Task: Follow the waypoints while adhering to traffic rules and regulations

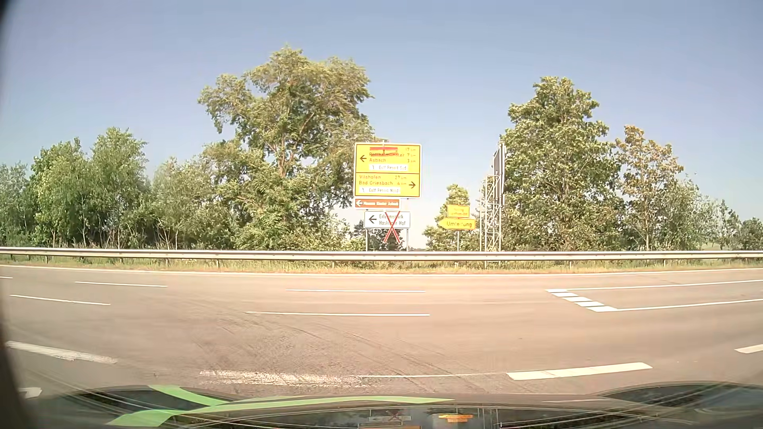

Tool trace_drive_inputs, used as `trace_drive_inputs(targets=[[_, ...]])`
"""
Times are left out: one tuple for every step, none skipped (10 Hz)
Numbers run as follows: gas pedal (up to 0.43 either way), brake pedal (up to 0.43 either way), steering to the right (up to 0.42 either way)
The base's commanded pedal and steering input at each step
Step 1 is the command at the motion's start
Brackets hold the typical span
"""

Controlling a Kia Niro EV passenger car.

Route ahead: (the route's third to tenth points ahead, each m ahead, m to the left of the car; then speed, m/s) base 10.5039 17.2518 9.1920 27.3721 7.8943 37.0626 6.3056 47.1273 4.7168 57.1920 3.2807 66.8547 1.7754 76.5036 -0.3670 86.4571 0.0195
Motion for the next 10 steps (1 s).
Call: trace_drive_inputs(targets=[[0.000, 0.287, -0.032], [0.000, 0.287, -0.032], [0.000, 0.287, -0.033], [0.000, 0.293, -0.032], [0.000, 0.293, -0.033], [0.000, 0.293, -0.038], [0.000, 0.293, -0.052], [0.000, 0.293, -0.072], [0.000, 0.293, -0.097], [0.000, 0.299, -0.106]])
